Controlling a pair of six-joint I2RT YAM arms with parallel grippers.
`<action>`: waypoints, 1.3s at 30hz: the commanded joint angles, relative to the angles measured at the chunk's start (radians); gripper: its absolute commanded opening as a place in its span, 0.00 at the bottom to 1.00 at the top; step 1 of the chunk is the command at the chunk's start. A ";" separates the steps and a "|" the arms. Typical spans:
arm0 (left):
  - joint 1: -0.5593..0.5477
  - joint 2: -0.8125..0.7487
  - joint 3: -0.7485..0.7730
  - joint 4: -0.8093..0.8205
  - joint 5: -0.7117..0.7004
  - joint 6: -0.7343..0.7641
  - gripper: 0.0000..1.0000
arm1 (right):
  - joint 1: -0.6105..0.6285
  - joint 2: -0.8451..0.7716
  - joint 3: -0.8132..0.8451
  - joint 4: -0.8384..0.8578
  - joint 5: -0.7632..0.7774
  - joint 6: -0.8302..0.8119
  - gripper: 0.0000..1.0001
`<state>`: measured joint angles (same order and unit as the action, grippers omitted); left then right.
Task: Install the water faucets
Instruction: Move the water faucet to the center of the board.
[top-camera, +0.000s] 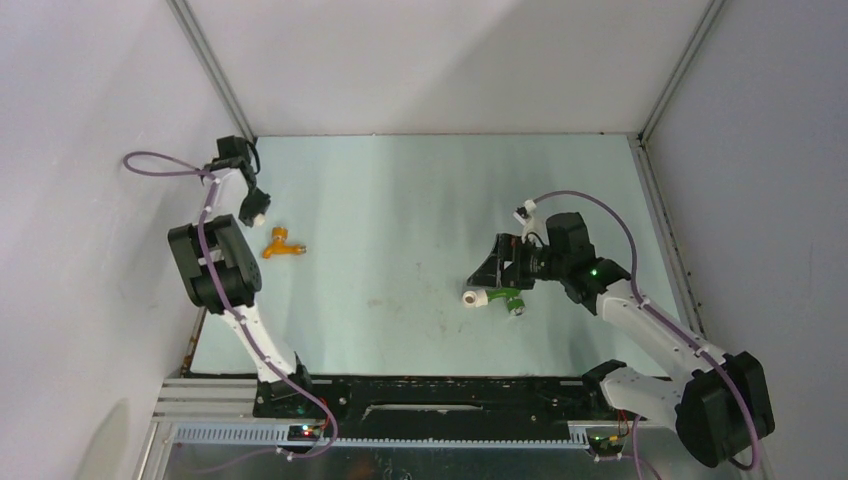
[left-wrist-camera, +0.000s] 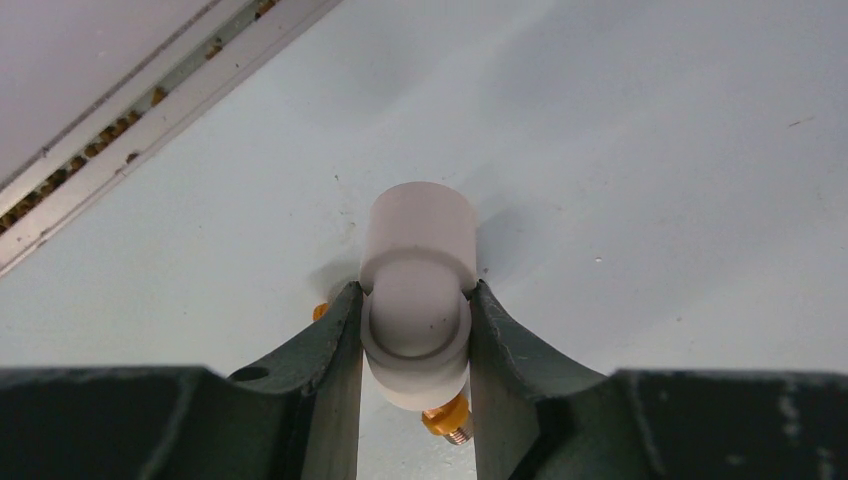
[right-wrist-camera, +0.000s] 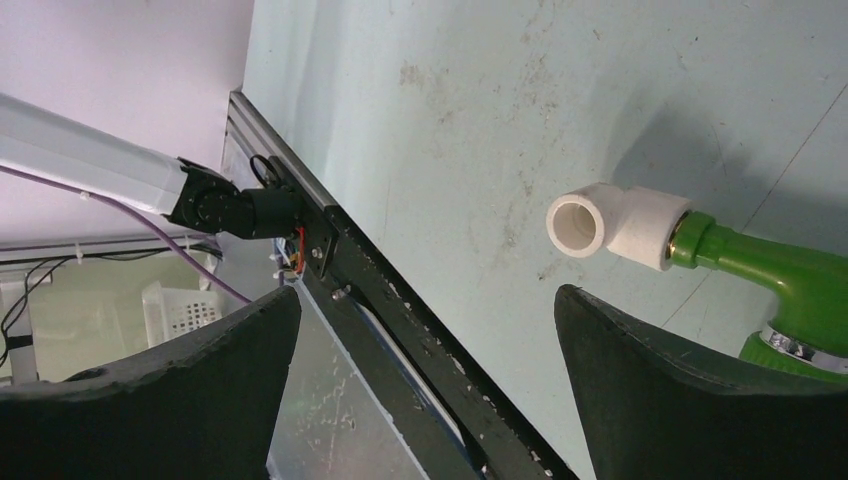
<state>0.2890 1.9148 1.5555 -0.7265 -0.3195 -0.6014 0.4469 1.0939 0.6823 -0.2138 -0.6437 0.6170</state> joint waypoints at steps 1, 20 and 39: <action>0.003 0.024 0.040 -0.071 0.020 -0.081 0.00 | -0.020 -0.043 -0.003 0.002 -0.034 -0.011 0.99; -0.041 0.050 0.037 -0.218 0.025 -0.270 0.00 | -0.174 -0.154 -0.012 -0.049 -0.185 -0.026 0.99; -0.185 0.033 -0.219 -0.073 0.443 -0.218 0.00 | -0.252 -0.170 -0.012 -0.064 -0.252 -0.035 0.99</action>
<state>0.1909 1.9255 1.3830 -0.7898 -0.0246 -0.8360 0.1989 0.9394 0.6685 -0.2901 -0.8730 0.5903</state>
